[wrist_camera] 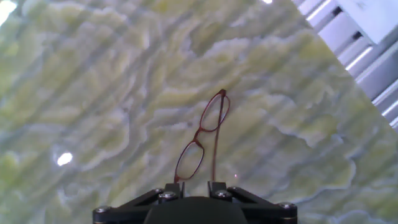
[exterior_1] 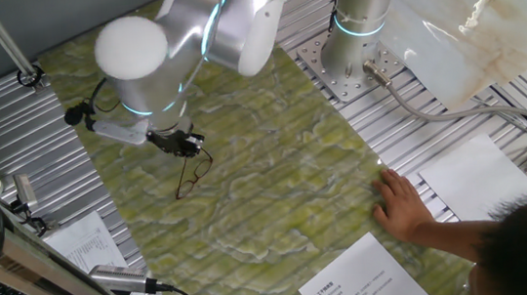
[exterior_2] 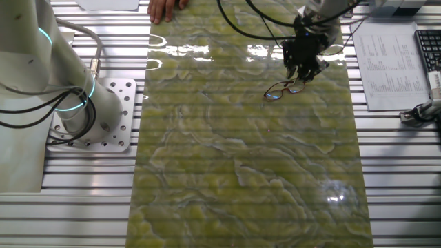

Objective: Unfold the leg of the glasses (with one hand)

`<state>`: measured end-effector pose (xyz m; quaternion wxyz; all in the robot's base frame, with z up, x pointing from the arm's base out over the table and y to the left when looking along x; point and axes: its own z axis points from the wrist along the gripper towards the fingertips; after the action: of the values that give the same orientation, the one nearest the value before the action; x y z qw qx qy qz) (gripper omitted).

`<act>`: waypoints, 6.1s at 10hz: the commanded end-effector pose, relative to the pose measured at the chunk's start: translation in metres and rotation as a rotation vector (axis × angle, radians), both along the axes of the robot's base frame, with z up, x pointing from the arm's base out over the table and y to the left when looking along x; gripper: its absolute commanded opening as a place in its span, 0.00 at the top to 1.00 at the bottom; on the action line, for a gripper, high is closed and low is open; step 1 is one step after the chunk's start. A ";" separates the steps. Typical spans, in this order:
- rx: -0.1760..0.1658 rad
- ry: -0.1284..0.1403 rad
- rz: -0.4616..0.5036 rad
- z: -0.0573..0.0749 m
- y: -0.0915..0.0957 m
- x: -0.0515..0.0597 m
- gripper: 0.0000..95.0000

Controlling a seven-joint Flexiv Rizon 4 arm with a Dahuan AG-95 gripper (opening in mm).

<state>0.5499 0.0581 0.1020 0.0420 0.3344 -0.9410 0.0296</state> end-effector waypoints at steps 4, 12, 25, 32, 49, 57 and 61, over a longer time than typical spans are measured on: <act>0.070 -0.005 -0.051 -0.010 -0.002 -0.004 0.80; 0.156 -0.065 -0.115 -0.016 0.004 -0.008 1.00; 0.148 0.026 -0.121 -0.002 0.010 -0.007 1.00; 0.085 0.123 -0.083 0.012 0.039 -0.013 1.00; -0.039 0.300 0.219 0.033 0.082 -0.029 1.00; -0.033 0.304 0.287 0.029 0.083 -0.033 0.80; -0.032 0.289 0.265 0.029 0.083 -0.033 0.80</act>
<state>0.5178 0.1414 0.1318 0.1787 0.4549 -0.8724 0.0024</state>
